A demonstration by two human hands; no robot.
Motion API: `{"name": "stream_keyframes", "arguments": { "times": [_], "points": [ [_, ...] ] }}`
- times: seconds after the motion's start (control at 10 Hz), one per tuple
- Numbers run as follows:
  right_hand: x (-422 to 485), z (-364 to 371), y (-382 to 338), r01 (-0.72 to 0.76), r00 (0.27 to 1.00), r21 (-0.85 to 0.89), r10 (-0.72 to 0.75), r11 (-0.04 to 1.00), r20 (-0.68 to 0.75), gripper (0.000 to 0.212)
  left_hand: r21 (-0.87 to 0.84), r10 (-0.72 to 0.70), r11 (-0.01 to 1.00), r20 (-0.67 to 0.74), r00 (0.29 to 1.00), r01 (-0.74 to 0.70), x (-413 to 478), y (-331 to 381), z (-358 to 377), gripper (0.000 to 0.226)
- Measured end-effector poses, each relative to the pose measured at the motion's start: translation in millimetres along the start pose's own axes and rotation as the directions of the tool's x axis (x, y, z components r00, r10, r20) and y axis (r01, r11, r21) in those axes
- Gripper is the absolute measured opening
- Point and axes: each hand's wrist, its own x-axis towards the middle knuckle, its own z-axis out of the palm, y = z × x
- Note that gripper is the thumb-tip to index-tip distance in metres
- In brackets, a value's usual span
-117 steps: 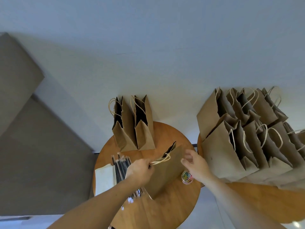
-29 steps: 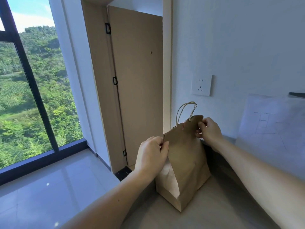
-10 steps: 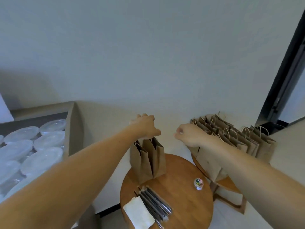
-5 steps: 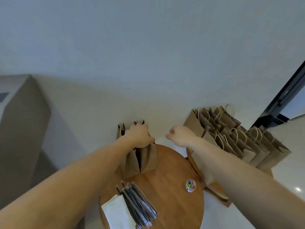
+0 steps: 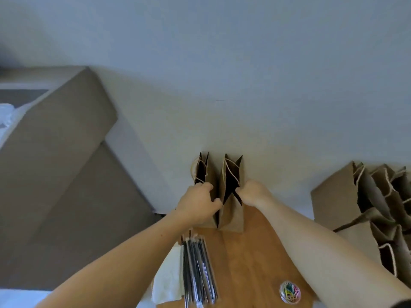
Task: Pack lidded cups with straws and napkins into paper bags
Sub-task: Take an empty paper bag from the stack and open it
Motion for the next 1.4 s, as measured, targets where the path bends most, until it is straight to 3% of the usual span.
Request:
{"name": "stream_keyframes", "arguments": {
  "times": [0.1,0.3,0.4,0.5,0.6,0.7,1.0,1.1,1.2,1.4],
  "points": [
    [9,6,12,0.004,0.999,-0.018,-0.003,1.0,0.035,0.033,-0.01,-0.072,0.997,0.018,0.997,0.073,-5,-6,16,0.058],
    [-21,-5,33,-0.024,0.996,-0.047,0.019,0.999,-0.091,0.015,-0.034,-0.075,0.996,0.074,0.994,0.078,-4,-11,34,0.048],
    [-58,-7,43,0.009,0.992,-0.011,-0.01,1.0,-0.126,0.012,-0.051,-0.052,0.997,0.134,0.99,0.059,-10,-2,42,0.072],
    [-104,2,49,0.005,0.989,0.03,0.0,1.0,-0.146,0.024,-0.052,-0.032,0.998,0.201,0.979,0.044,-27,3,58,0.073],
    [-147,16,52,-0.018,0.988,0.025,0.022,1.0,-0.153,0.015,-0.074,0.038,0.997,0.289,0.956,-0.017,-47,8,75,0.055],
    [-183,34,53,-0.043,0.986,0.028,0.047,0.999,-0.157,0.007,-0.112,0.057,0.994,0.367,0.928,-0.017,-68,13,87,0.057],
    [-239,92,76,-0.238,0.971,-0.086,0.237,0.967,-0.025,0.01,-0.067,-0.068,0.991,0.513,0.856,0.119,-126,-2,122,0.019],
    [-234,99,83,-0.274,0.962,-0.086,0.275,0.958,0.0,0.021,-0.064,-0.08,0.988,0.546,0.834,0.137,-142,3,130,0.011],
    [-226,101,87,-0.234,0.972,-0.073,0.233,0.97,-0.019,0.014,-0.122,-0.138,0.966,0.503,0.853,0.228,-149,10,133,0.018],
    [-229,88,121,-0.213,0.976,-0.081,0.21,0.974,-0.051,0.011,0.027,-0.243,0.968,0.316,0.917,0.248,-144,-7,124,0.029]
  ]
}}
